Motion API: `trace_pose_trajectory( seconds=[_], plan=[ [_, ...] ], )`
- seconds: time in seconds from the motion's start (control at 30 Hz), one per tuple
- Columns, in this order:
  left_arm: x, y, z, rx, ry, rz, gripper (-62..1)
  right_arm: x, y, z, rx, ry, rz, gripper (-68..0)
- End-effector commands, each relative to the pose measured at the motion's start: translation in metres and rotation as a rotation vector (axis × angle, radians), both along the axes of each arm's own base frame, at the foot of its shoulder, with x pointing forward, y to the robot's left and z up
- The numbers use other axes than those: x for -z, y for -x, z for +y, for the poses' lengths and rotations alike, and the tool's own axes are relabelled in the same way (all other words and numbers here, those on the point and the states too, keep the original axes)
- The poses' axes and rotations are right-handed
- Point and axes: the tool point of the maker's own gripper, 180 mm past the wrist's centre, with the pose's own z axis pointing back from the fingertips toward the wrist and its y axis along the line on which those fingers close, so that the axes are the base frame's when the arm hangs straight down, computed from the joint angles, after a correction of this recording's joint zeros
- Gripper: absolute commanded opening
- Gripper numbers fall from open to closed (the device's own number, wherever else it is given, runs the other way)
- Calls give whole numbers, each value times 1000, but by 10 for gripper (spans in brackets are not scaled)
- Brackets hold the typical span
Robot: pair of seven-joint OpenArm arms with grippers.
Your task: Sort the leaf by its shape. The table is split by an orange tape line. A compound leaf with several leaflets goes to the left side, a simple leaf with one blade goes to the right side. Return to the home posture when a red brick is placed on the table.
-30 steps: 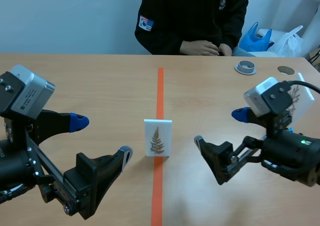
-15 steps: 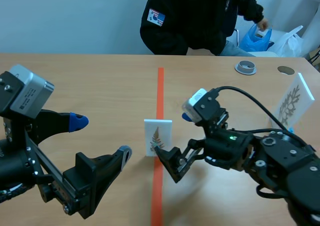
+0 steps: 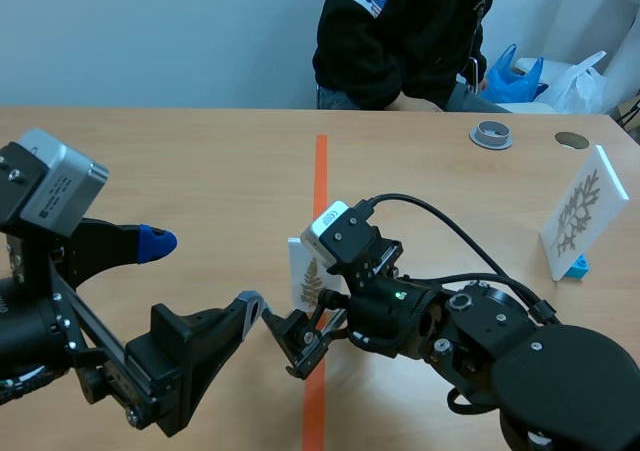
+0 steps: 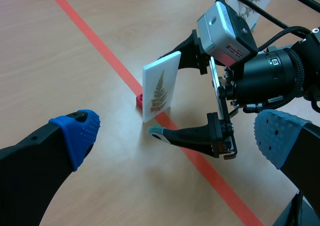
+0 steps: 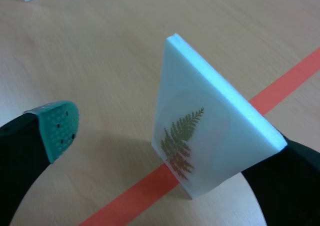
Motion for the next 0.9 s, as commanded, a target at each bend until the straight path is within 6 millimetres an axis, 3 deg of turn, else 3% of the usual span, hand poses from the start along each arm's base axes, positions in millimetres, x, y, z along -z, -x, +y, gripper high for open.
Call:
trace_pose_trajectory(
  seconds=[0.0, 0.57, 0.77, 0.87],
  plan=[
    [-6, -1, 0, -2, 22, -17, 14, -13, -10, -4, 10, -17, -42, -187],
    [-6, -1, 0, -2, 22, -17, 14, -14, -10, -4, 10, -18, -42, -432],
    [-6, 0, 0, -2, 23, -17, 14, -13, -10, -5, 10, -16, -42, -592],
    [-6, 0, 0, -2, 23, -17, 14, -16, -11, -5, 12, -26, -52, -628]
  ],
)
